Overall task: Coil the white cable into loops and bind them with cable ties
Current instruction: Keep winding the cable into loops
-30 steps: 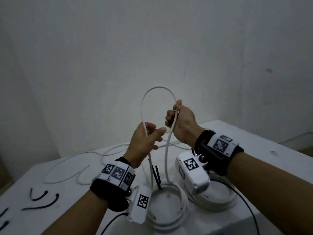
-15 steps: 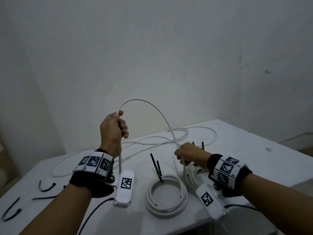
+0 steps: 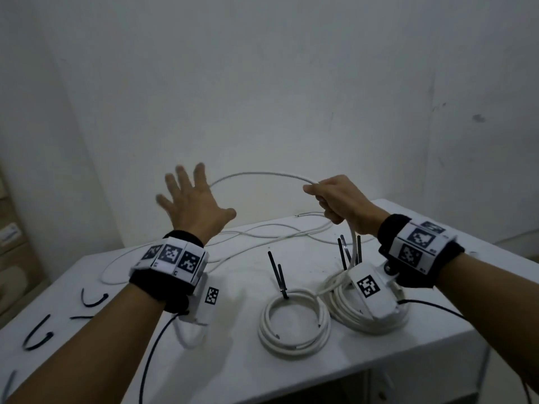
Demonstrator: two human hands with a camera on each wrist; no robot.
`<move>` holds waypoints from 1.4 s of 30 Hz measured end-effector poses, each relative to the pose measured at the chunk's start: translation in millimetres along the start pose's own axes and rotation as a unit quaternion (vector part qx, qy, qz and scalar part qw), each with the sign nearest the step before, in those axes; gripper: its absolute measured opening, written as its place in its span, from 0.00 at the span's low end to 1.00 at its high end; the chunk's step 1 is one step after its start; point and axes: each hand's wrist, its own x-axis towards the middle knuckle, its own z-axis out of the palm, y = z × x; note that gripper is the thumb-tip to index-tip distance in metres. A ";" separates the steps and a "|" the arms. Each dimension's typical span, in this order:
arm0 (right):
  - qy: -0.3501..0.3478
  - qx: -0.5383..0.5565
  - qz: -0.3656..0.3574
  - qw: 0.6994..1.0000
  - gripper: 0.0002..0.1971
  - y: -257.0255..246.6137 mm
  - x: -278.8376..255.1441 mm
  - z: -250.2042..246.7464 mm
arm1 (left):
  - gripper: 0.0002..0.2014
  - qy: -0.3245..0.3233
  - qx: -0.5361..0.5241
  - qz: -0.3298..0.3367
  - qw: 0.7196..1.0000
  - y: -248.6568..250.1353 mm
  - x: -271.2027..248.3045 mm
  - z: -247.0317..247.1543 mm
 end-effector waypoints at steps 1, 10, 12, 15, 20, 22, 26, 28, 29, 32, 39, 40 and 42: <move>-0.025 0.001 0.000 1.000 0.25 -5.9 -1.7 -1.8 | 0.52 -0.007 0.029 0.058 0.998 2.6 2.0 -1.7; -0.043 0.019 -0.004 0.999 0.21 5.1 -10.3 -1.9 | 0.18 -0.145 -0.477 0.046 0.865 25.5 -2.6 -4.3; -0.068 -0.118 0.036 0.990 0.21 18.6 -14.1 -7.9 | 0.16 -0.163 -0.503 0.028 0.848 18.0 -0.6 -7.7; -0.103 -0.423 0.094 0.895 0.24 33.1 -18.9 -13.2 | 0.12 -0.184 -0.510 0.040 0.839 11.4 -4.0 -5.8; -0.133 -0.032 0.195 0.971 0.20 34.3 -25.8 2.4 | 0.11 -0.170 -0.537 0.026 0.826 12.4 -14.3 8.7; -0.111 0.135 0.191 0.966 0.20 30.5 -24.6 13.9 | 0.11 -0.170 -0.536 0.027 0.827 13.4 -17.0 11.8; -0.063 0.312 0.186 0.929 0.20 30.6 -22.7 38.3 | 0.10 -0.164 -0.540 0.012 0.825 16.0 -19.6 12.2; -0.048 0.364 0.188 0.911 0.20 34.0 -24.5 49.5 | 0.09 -0.117 -0.572 -0.001 0.812 15.4 -20.5 12.2; -0.049 0.379 0.191 0.904 0.20 36.0 -26.0 54.9 | 0.09 -0.086 -0.585 -0.005 0.806 14.6 -20.9 12.7; -0.105 0.365 0.191 0.905 0.17 42.1 -33.1 67.9 | 0.10 -0.025 -0.587 0.000 0.809 13.6 -21.9 16.4; -0.092 0.076 0.082 0.989 0.23 32.5 -32.1 45.4 | 0.02 -0.026 -0.501 0.060 0.863 1.0 -21.6 27.5; -0.076 0.057 0.062 0.994 0.20 28.0 -30.2 43.0 | 0.03 -0.040 -0.503 0.064 0.861 0.8 -22.1 27.7; -0.079 0.009 0.017 0.997 0.17 20.7 -30.1 49.3 | 0.06 -0.070 -0.501 0.073 0.860 4.2 -23.4 27.5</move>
